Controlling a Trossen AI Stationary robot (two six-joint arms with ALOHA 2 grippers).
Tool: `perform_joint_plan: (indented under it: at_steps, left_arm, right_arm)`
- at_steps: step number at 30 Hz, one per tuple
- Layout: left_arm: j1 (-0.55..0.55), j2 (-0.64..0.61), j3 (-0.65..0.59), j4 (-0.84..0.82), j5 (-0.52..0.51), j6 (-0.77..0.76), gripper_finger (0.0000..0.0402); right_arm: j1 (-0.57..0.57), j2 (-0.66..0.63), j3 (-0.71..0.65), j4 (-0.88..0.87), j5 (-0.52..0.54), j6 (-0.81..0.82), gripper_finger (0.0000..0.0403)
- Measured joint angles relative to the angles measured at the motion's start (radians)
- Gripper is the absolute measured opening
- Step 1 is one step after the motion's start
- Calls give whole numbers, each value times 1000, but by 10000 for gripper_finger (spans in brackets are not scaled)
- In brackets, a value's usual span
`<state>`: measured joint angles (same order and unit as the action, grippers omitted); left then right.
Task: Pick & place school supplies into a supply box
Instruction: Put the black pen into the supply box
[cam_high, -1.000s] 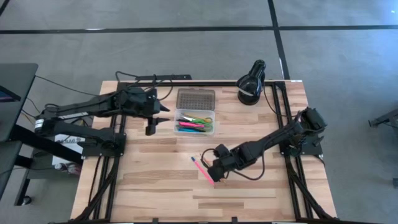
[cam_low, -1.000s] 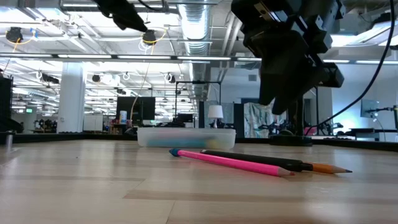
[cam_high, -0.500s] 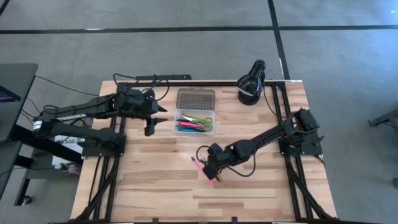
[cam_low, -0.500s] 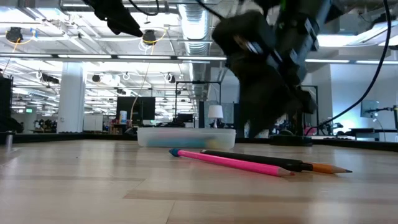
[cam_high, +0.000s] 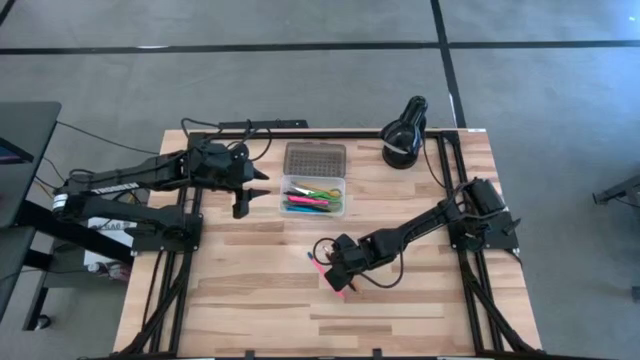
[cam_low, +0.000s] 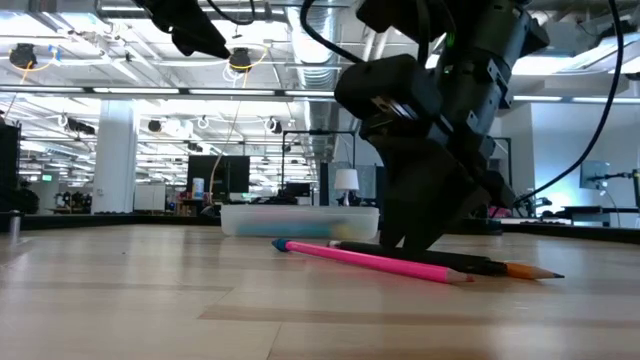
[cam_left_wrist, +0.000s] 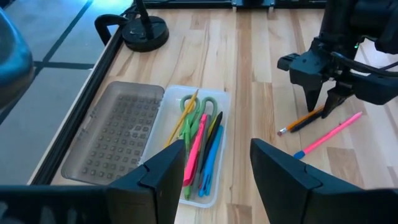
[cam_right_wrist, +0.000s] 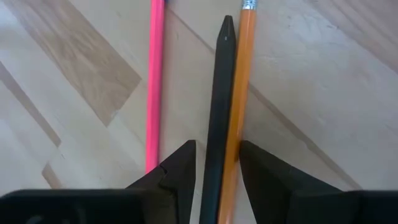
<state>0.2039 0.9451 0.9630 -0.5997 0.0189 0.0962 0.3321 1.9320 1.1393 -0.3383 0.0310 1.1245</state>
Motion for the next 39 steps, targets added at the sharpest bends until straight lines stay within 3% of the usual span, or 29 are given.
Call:
perform_joint_plan:
  at_steps: [20,39]
  left_arm:
    - [0,0,0,0,0,-14,177]
    - [0,0,1,14,0,-14,177]
  right_arm:
    - [-1,-7,0,32,-7,9,118]
    - [-9,-22,0,-50,3,-9,118]
